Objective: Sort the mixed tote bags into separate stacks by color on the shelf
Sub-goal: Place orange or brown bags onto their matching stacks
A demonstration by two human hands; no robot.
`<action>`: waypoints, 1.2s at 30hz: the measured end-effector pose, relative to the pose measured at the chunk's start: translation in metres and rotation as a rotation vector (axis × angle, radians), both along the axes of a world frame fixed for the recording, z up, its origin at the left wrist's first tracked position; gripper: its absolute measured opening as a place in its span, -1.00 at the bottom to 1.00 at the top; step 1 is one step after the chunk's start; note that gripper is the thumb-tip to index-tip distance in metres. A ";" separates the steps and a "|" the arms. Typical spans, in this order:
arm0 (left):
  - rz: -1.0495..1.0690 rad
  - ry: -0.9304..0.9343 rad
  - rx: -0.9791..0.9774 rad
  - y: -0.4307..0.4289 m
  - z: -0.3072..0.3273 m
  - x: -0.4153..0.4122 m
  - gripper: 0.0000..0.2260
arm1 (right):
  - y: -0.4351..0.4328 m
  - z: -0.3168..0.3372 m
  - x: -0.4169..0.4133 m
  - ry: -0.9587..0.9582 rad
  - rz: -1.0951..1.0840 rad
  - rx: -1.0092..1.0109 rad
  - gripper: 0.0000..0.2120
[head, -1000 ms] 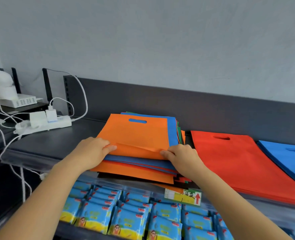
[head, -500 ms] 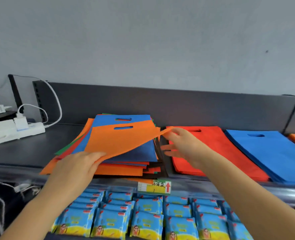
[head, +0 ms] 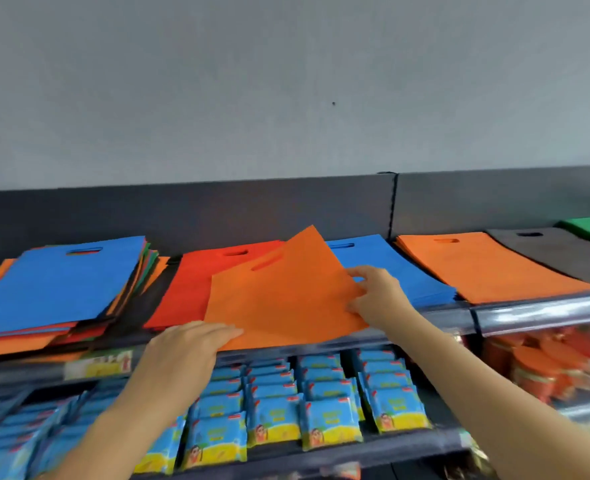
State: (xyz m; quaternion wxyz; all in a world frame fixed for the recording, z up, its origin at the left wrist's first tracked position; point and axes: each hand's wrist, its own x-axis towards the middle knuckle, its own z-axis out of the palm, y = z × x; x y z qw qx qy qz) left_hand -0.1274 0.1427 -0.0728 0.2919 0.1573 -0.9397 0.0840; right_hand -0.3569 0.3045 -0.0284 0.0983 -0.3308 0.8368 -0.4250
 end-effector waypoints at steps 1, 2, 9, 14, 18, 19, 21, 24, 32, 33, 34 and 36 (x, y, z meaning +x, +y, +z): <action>-0.022 -0.004 -0.011 0.017 0.000 -0.019 -0.39 | 0.021 -0.003 -0.017 0.045 -0.019 -0.013 -0.47; -0.046 -0.003 -0.018 0.032 -0.001 -0.037 -0.38 | 0.040 -0.005 -0.032 0.087 -0.036 -0.037 -0.47; -0.182 -0.035 0.022 0.119 0.005 -0.149 -0.39 | 0.148 -0.015 -0.114 0.166 -0.222 -0.120 -0.45; -0.198 -0.064 0.083 0.151 0.006 -0.222 -0.48 | 0.196 -0.025 -0.167 0.178 -0.308 -0.117 -0.46; -0.277 -0.067 0.091 0.173 0.005 -0.273 -0.50 | 0.218 -0.031 -0.211 0.184 -0.378 -0.102 -0.45; -0.281 -0.059 0.093 0.176 0.007 -0.285 -0.50 | 0.222 -0.031 -0.221 0.187 -0.394 -0.099 -0.45; -0.304 -0.057 0.095 0.181 0.009 -0.307 -0.50 | 0.225 -0.031 -0.242 0.195 -0.421 -0.091 -0.43; -0.309 -0.096 0.107 0.187 0.012 -0.340 -0.49 | 0.227 -0.028 -0.277 0.216 -0.454 -0.079 -0.42; -0.289 -0.228 0.183 0.187 0.016 -0.405 -0.53 | 0.222 -0.031 -0.353 0.235 -0.436 -0.058 -0.42; -0.287 -0.269 0.204 0.189 0.014 -0.408 -0.58 | 0.221 -0.033 -0.358 0.239 -0.435 -0.016 -0.41; -0.286 -0.328 0.212 0.191 0.012 -0.410 -0.65 | 0.221 -0.036 -0.362 0.242 -0.435 0.035 -0.39; -0.212 -0.477 0.243 0.193 0.007 -0.416 -0.53 | 0.222 -0.042 -0.372 0.267 -0.413 0.146 -0.37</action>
